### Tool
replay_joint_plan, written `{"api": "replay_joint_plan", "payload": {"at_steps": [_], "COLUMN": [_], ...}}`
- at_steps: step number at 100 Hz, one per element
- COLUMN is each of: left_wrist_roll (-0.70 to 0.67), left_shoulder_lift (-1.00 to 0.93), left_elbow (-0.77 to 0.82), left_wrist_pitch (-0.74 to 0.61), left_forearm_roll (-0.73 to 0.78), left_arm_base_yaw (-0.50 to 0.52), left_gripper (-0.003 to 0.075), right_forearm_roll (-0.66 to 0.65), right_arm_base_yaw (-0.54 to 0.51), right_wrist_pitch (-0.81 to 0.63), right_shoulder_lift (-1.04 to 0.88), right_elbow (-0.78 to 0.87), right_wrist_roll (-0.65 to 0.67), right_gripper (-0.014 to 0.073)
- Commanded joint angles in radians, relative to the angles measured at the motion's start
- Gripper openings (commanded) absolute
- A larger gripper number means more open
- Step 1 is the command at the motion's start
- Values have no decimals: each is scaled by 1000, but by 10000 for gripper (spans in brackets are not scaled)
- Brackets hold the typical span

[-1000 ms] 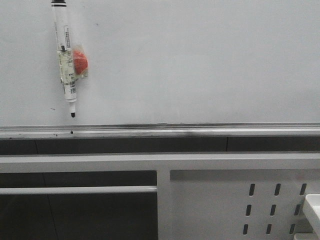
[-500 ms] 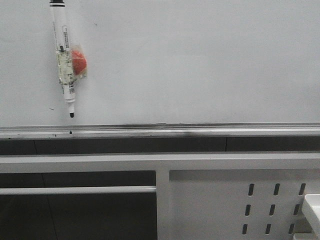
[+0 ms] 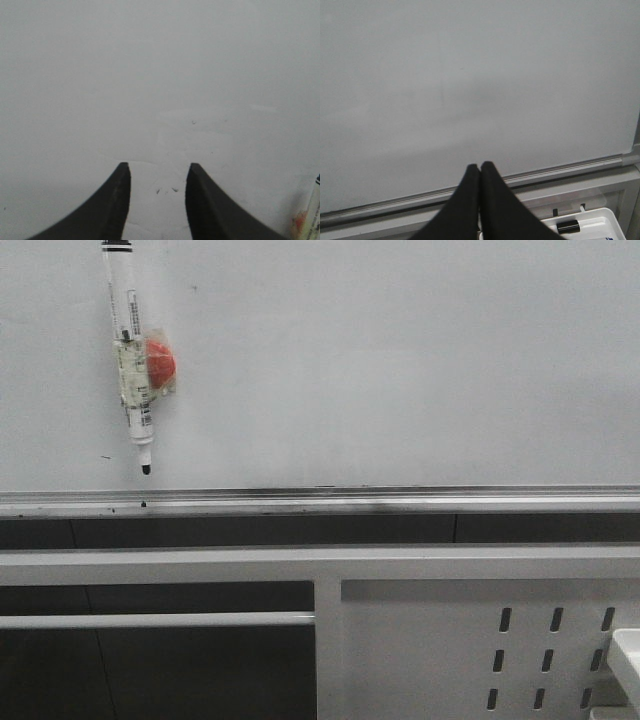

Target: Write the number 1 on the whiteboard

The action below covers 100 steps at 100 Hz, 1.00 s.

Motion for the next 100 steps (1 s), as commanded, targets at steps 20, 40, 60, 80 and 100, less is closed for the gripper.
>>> {"api": "replay_joint_plan", "payload": {"at_steps": [20,40,60,80,100], "left_wrist_roll": [-4,-11,-39,-46,-46], "left_shoulder_lift": [177,458,748,953,1107], "left_elbow": [-28,-28,-28,-28,36], "left_wrist_pitch": [-216,-411,-568,-804,-1096], "left_forearm_roll": [85,151,110,112,90], "left_arm_base_yaw": [-112,-253,-385,-467,-494], "left_gripper": [315,315,315,315,314], "right_forearm_roll": [39,50,50,50,50], "right_arm_base_yaw": [92,225,335,372,373], "right_wrist_pitch": [-52,-104,-147,-147,-147], "right_shoulder_lift": [134,176,180,180,180], "right_elbow": [-27,-29,-33,-33,-33], "right_wrist_roll": [-91,-93,-93,-93,-93], "right_gripper": [-50,-50,-50,-50,-50]}}
